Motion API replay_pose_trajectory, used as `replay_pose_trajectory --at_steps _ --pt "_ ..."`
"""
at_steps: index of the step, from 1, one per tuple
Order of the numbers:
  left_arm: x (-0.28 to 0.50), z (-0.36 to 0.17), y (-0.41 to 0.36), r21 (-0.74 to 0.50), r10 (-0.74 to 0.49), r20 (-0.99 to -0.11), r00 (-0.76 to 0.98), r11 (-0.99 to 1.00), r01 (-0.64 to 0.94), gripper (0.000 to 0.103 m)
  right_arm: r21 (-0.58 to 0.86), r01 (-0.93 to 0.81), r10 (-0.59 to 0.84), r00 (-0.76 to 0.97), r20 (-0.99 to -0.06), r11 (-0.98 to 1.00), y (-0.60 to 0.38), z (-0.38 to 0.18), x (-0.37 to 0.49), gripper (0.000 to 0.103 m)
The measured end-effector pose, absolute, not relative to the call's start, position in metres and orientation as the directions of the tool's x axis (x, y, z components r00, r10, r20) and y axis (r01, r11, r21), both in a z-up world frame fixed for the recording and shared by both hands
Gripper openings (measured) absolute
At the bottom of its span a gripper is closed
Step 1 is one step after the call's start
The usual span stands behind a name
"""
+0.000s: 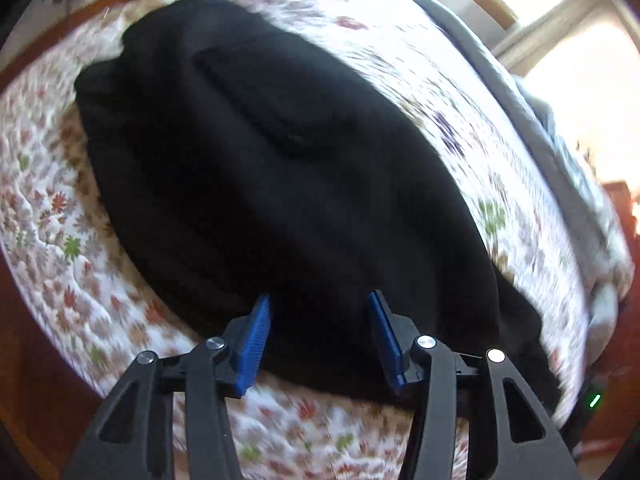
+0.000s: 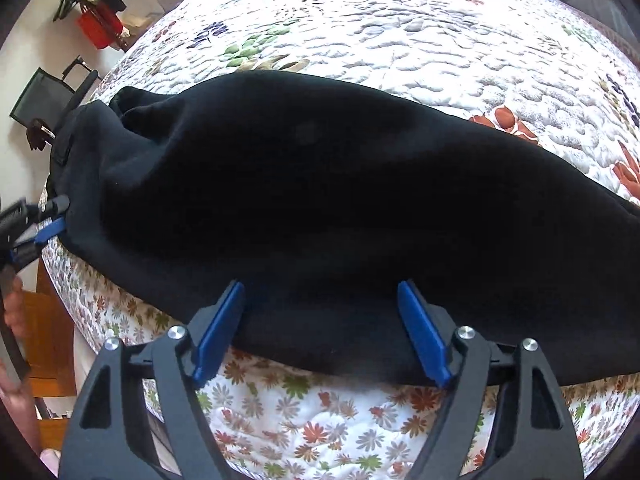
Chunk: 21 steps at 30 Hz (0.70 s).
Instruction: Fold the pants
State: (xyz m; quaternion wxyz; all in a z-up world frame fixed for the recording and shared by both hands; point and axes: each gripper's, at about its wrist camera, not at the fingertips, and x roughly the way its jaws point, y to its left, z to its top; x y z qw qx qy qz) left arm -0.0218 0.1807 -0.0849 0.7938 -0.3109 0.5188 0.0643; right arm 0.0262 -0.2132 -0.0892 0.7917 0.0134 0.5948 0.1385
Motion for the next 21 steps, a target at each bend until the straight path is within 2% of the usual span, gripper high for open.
replay_pose_trajectory --at_steps 3,7,9,11,13,18,21 --pt "-0.013 -0.09 0.2 -0.5 -0.275 -0.836 0.476 0.738 -0.453 0.05 0.164 -0.216 0.218 0.261 -0.94 0.963 -0.207 -0.091 0.025 0.079" --pt "-0.006 -0.088 0.212 -0.52 -0.277 -0.829 0.485 0.701 -0.488 0.048 0.168 -0.219 0.224 0.259 -0.94 0.961 -0.21 -0.093 0.027 0.08" --pt "-0.002 -0.095 0.214 -0.524 -0.284 -0.834 0.474 0.677 -0.517 0.035 0.171 -0.22 0.227 0.259 -0.939 0.96 -0.211 -0.094 0.028 0.08" --pt "-0.003 -0.102 0.217 -0.532 -0.286 -0.83 0.478 0.66 -0.53 0.016 0.171 -0.221 0.227 0.26 -0.939 0.96 -0.211 -0.094 0.028 0.081" --pt "-0.004 -0.1 0.212 -0.556 -0.291 -0.811 0.507 0.652 -0.515 0.013 0.165 -0.227 0.223 0.261 -0.939 0.96 -0.211 -0.094 0.027 0.082" --pt "-0.052 -0.049 0.191 -0.529 -0.155 -0.756 0.636 0.717 -0.454 0.012 0.177 -0.231 0.235 0.255 -0.938 0.957 -0.213 -0.093 0.028 0.082" --pt "-0.079 -0.049 0.179 -0.484 -0.104 -0.775 0.624 0.732 -0.479 0.012 0.178 -0.231 0.235 0.252 -0.939 0.957 -0.212 -0.093 0.028 0.083"
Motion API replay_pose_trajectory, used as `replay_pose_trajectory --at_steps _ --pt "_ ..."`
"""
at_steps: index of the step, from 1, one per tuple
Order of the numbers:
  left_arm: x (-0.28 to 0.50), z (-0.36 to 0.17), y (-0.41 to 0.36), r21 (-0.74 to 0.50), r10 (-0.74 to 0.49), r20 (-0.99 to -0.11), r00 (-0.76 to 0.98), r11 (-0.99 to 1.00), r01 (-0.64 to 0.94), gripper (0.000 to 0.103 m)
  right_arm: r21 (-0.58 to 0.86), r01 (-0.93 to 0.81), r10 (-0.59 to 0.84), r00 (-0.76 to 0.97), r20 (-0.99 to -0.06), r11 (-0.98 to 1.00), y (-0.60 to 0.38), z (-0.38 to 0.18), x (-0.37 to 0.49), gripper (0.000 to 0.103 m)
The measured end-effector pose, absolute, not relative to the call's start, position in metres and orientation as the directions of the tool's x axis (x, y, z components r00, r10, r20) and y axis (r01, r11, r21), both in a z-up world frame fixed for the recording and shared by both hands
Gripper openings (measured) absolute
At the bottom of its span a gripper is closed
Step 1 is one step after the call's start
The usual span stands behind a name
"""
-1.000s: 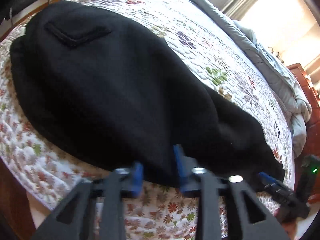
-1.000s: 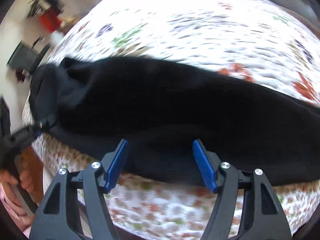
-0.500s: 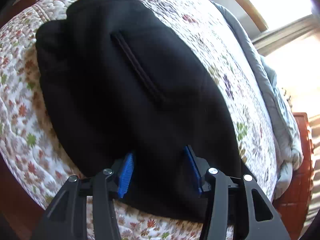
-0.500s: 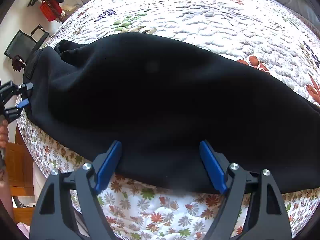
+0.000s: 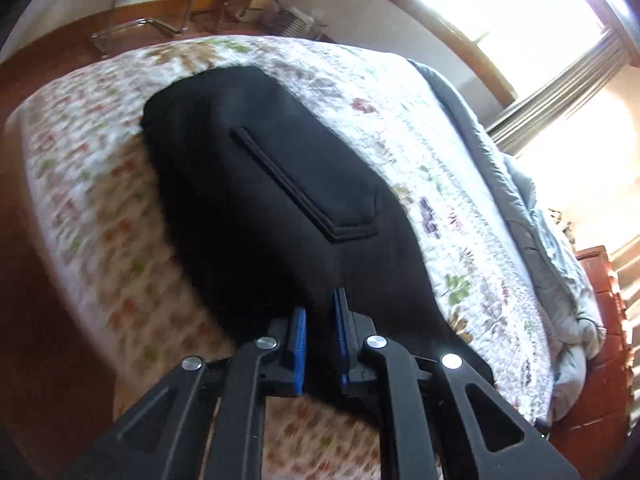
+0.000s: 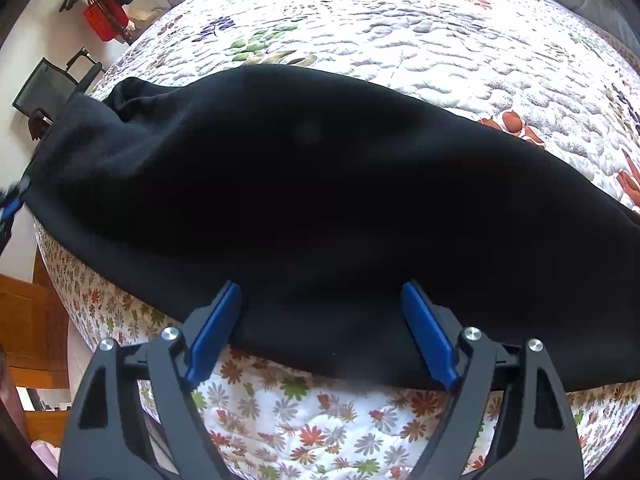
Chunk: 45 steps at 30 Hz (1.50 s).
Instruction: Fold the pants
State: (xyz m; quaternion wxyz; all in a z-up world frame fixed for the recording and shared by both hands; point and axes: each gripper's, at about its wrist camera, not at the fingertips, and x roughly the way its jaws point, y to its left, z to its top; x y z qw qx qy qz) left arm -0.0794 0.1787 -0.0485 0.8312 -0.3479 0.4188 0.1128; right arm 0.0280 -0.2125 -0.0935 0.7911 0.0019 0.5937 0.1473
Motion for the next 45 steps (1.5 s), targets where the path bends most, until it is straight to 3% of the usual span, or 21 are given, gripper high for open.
replay_pose_trajectory --at_steps 3,6,9,12,14,19,26,30,32,34,41,45 --pt "-0.075 -0.085 0.176 -0.382 -0.068 -0.843 0.534 0.774 -0.504 0.013 0.167 -0.237 0.226 0.25 -0.942 0.957 -0.208 -0.095 0.029 0.087" --pt "-0.061 -0.11 0.175 -0.377 -0.093 -0.862 0.498 0.774 -0.508 0.013 0.148 -0.245 0.209 0.248 -0.946 0.958 -0.204 -0.095 0.029 0.088" --pt "-0.051 -0.09 0.16 -0.314 -0.067 -0.883 0.465 0.821 -0.476 0.018 0.167 -0.238 0.225 0.242 -0.944 0.957 -0.206 -0.093 0.031 0.087" --pt "-0.063 -0.063 0.15 -0.299 -0.058 -0.879 0.473 0.841 -0.451 0.025 0.162 -0.233 0.221 0.256 -0.941 0.959 -0.207 -0.082 0.031 0.077" --pt "-0.072 -0.047 0.144 -0.305 -0.047 -0.854 0.518 0.852 -0.426 0.038 0.196 -0.244 0.262 0.276 -0.925 0.95 -0.204 -0.07 0.03 0.077" --pt "-0.056 -0.034 0.141 -0.267 -0.043 -0.827 0.56 0.907 -0.325 0.039 0.221 -0.311 0.311 0.28 -0.908 0.925 -0.177 -0.06 0.035 0.076" --pt "-0.007 -0.093 0.159 -0.177 -0.027 -0.899 0.436 0.935 -0.307 0.04 0.148 -0.335 0.232 0.227 -0.946 0.931 -0.156 -0.092 0.051 0.08" --pt "-0.007 -0.07 0.147 -0.194 -0.055 -0.886 0.46 0.946 -0.26 0.049 0.209 -0.303 0.279 0.21 -0.937 0.93 -0.154 -0.073 0.055 0.073" --pt "-0.007 -0.062 0.137 -0.173 -0.046 -0.883 0.467 0.957 -0.232 0.065 0.272 -0.278 0.34 0.236 -0.91 0.921 -0.152 -0.055 0.062 0.073" --pt "-0.003 -0.058 0.125 -0.149 -0.044 -0.883 0.467 0.97 -0.191 0.066 0.269 -0.284 0.346 0.269 -0.899 0.92 -0.142 -0.041 0.072 0.073" --pt "0.006 -0.068 0.129 -0.142 -0.048 -0.892 0.45 0.974 -0.177 0.069 0.233 -0.534 0.394 0.211 -0.895 0.813 -0.076 -0.043 0.134 0.074" --pt "0.008 -0.072 0.157 -0.108 0.013 -0.894 0.448 0.964 -0.243 0.072 0.25 -0.621 0.422 0.144 -0.895 0.743 -0.048 -0.058 0.155 0.07"
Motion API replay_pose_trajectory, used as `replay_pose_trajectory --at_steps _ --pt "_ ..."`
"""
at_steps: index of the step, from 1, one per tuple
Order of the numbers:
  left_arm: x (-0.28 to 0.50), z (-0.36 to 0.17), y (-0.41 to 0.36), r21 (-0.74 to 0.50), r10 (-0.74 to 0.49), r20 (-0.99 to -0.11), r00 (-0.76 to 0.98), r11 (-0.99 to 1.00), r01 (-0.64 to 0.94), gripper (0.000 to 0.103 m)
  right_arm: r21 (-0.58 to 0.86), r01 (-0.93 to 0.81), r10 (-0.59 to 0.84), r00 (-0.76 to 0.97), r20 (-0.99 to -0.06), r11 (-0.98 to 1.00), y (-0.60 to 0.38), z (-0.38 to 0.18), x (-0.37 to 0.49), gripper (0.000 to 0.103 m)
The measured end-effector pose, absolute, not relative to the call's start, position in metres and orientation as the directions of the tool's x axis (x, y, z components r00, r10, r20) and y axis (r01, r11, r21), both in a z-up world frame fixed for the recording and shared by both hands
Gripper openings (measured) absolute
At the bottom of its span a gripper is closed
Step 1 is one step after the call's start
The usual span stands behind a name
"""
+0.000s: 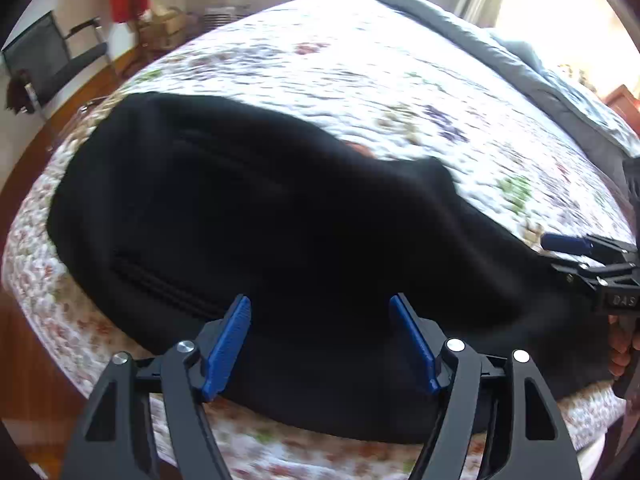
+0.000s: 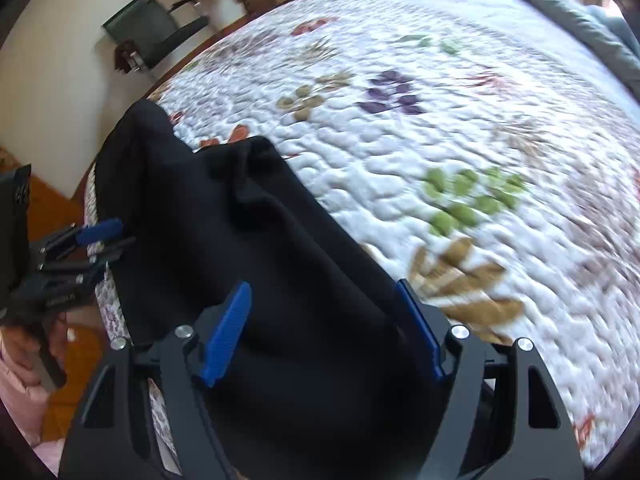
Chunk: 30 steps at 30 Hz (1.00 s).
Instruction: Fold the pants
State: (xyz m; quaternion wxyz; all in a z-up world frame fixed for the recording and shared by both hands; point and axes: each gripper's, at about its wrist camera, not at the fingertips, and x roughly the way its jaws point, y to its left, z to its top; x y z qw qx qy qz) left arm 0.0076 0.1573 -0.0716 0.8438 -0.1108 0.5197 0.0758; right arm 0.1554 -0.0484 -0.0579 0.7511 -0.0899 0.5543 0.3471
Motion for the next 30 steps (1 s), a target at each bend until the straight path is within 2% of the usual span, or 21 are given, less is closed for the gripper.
replay_pose_trajectory --at_steps 4,7,9,10,11,14,19,22,24,25,26,27,30 --pt "0.011 -0.079 0.178 -0.141 0.001 -0.891 0.455 0.95 -0.278 0.072 0.284 -0.646 0.438 0.088 -0.894 0.708 -0.037 -0.071 0.167 0.068" --pt "0.017 -0.08 0.175 -0.108 0.026 -0.892 0.452 0.957 -0.268 0.076 0.28 -0.657 0.424 0.067 -0.903 0.7 -0.034 -0.079 0.165 0.068" --pt "0.02 -0.082 0.172 -0.103 0.029 -0.892 0.452 0.959 -0.264 0.081 0.258 -0.675 0.408 0.07 -0.91 0.691 -0.031 -0.082 0.164 0.058" --pt "0.022 -0.083 0.17 -0.1 0.03 -0.891 0.453 0.96 -0.262 0.084 0.24 -0.688 0.396 0.075 -0.915 0.685 -0.03 -0.082 0.163 0.046" --pt "0.022 -0.084 0.171 -0.097 0.032 -0.891 0.453 0.961 -0.259 0.085 0.232 -0.696 0.392 0.077 -0.917 0.679 -0.029 -0.08 0.163 0.027" --pt "0.022 -0.085 0.169 -0.089 0.041 -0.886 0.461 0.962 -0.257 0.085 0.255 -0.687 0.417 0.077 -0.906 0.68 -0.036 -0.073 0.167 0.003" --pt "0.017 -0.085 0.173 -0.104 0.061 -0.866 0.496 0.949 -0.297 0.085 0.249 -0.659 0.453 0.157 -0.878 0.71 -0.044 -0.057 0.177 0.003" --pt "0.018 -0.088 0.165 -0.049 0.099 -0.869 0.485 0.958 -0.283 0.085 0.232 -0.65 0.401 0.123 -0.908 0.724 -0.033 -0.081 0.181 0.005" --pt "0.015 -0.085 0.162 -0.028 0.105 -0.874 0.475 0.964 -0.265 0.085 0.224 -0.656 0.393 0.12 -0.912 0.721 -0.03 -0.081 0.18 0.011" --pt "0.013 -0.082 0.164 -0.034 0.101 -0.874 0.476 0.963 -0.269 0.085 0.219 -0.65 0.389 0.128 -0.912 0.728 -0.03 -0.075 0.181 0.024" --pt "0.007 -0.075 0.17 -0.037 0.113 -0.87 0.48 0.955 -0.293 0.085 0.217 -0.65 0.393 0.136 -0.909 0.728 -0.029 -0.069 0.182 0.046" --pt "0.003 -0.07 0.175 -0.035 0.129 -0.864 0.487 0.949 -0.312 0.085 0.22 -0.659 0.408 0.144 -0.902 0.719 -0.027 -0.062 0.182 0.052" --pt "-0.005 -0.06 0.194 -0.015 0.183 -0.846 0.501 0.931 -0.365 0.085 0.249 -0.697 0.47 0.142 -0.871 0.672 -0.012 -0.044 0.184 0.052"
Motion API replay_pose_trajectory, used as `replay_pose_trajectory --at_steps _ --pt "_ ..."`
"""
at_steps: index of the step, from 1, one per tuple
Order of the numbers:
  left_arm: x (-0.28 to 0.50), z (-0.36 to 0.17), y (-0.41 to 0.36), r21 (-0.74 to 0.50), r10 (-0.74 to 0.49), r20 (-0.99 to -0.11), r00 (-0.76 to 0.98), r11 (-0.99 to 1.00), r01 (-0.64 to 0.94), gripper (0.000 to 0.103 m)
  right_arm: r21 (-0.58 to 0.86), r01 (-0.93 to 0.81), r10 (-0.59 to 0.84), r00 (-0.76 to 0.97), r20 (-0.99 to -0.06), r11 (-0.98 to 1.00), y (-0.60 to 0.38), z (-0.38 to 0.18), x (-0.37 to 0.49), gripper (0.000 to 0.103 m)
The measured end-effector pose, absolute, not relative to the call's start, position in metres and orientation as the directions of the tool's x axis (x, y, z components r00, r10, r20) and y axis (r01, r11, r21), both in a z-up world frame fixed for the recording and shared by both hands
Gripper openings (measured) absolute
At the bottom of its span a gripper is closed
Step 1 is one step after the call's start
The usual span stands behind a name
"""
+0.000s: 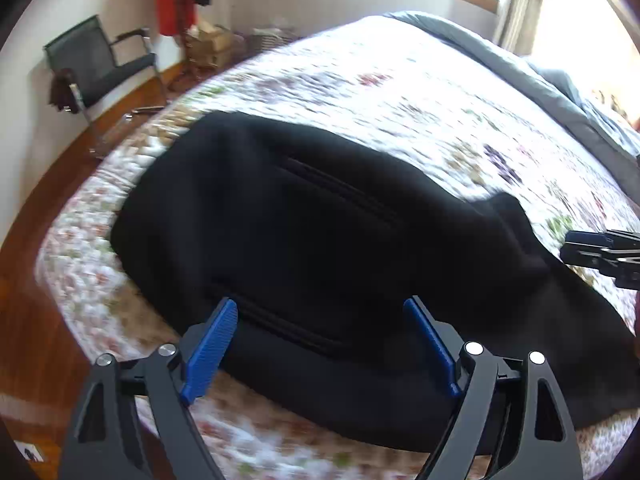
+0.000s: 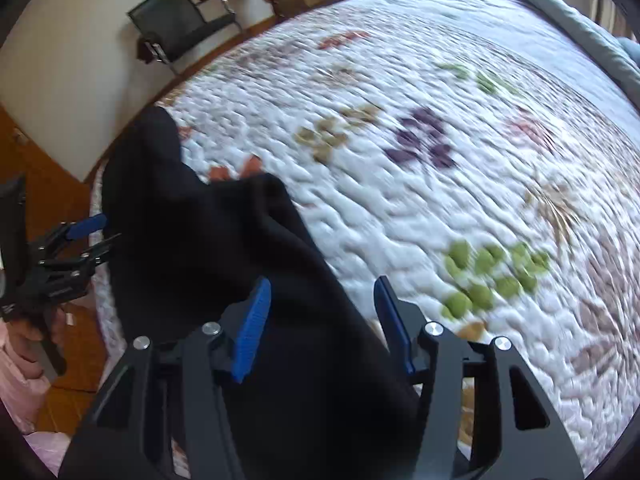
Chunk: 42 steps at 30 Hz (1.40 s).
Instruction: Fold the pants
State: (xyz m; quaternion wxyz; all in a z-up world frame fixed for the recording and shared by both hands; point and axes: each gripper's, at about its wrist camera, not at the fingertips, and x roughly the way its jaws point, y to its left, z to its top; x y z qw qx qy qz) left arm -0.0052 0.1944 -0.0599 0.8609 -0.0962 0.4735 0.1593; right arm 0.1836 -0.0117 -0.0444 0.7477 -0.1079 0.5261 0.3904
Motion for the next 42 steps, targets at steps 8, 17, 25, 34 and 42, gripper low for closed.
replay_pose_trajectory --at_steps 8,17,25,34,42 --pt "-0.004 -0.083 0.233 0.006 0.221 -0.878 0.424 0.892 -0.452 0.089 0.324 -0.71 0.479 0.021 -0.878 0.625 0.061 -0.068 0.203 0.005" --pt "-0.033 -0.083 0.257 -0.135 0.134 -0.882 0.452 0.847 -0.515 0.09 0.337 -0.607 0.47 0.07 -0.88 0.72 0.052 -0.078 0.214 0.019" --pt "-0.039 -0.081 0.294 -0.312 0.005 -0.869 0.495 0.77 -0.556 0.064 0.358 -0.549 0.522 0.174 -0.835 0.755 -0.012 -0.042 0.163 0.023" --pt "-0.031 -0.084 0.298 -0.363 -0.031 -0.861 0.507 0.736 -0.571 0.04 0.346 -0.527 0.51 0.202 -0.836 0.776 -0.067 -0.042 0.092 0.029" --pt "-0.028 -0.091 0.292 -0.283 0.036 -0.881 0.472 0.76 -0.585 0.037 0.331 -0.351 0.415 0.2 -0.887 0.876 -0.142 -0.076 0.057 0.031"
